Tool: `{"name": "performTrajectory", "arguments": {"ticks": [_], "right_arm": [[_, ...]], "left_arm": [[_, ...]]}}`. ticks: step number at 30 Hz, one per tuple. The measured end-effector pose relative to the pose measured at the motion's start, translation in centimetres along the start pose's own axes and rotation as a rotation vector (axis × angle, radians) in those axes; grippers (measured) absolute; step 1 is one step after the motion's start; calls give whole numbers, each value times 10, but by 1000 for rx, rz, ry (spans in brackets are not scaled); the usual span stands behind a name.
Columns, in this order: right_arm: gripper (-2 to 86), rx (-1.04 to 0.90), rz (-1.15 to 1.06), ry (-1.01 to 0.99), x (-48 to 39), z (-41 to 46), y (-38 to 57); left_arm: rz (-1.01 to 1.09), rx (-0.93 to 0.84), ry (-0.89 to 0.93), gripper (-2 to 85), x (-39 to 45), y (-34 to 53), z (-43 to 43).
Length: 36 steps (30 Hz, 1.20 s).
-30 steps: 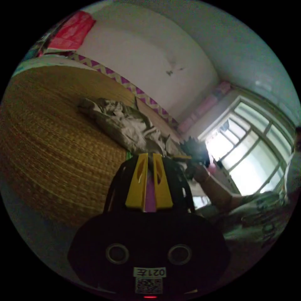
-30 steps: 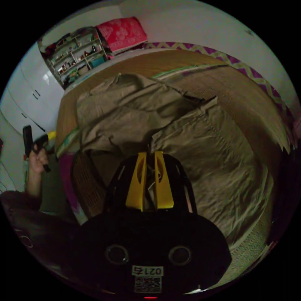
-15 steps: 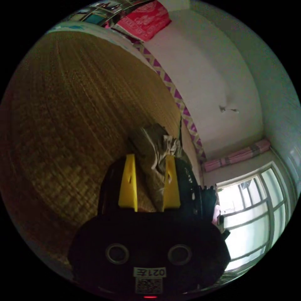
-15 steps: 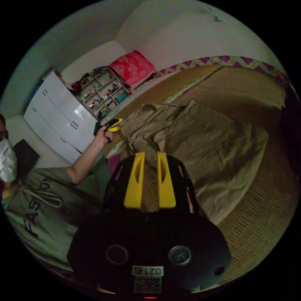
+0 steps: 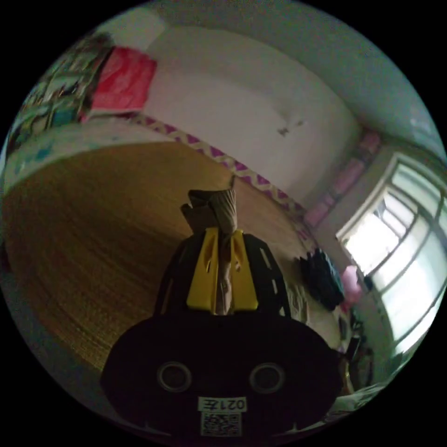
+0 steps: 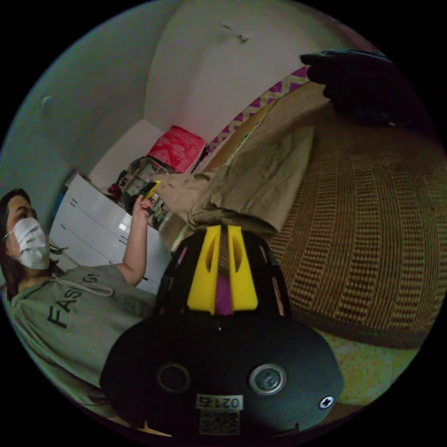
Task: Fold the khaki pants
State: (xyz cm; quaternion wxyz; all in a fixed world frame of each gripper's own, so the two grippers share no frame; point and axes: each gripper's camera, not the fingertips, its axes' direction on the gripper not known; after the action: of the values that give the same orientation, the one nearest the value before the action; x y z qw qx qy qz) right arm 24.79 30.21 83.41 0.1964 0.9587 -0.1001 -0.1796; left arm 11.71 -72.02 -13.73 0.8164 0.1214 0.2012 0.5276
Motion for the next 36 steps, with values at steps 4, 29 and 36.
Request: {"name": "performTrajectory", "arguments": {"ticks": [4, 29, 36], "right_arm": [[15, 26, 45, -39, 11, -48, 1], [6, 148, 127, -115, -2, -215, -24], [17, 130, 35, -68, -19, -185, -94]], "left_arm": [[319, 0, 29, 36, 171, 40, 26], [639, -493, 358, 67, 516, 404, 320], [720, -726, 581, 51, 502, 424, 324]]}}
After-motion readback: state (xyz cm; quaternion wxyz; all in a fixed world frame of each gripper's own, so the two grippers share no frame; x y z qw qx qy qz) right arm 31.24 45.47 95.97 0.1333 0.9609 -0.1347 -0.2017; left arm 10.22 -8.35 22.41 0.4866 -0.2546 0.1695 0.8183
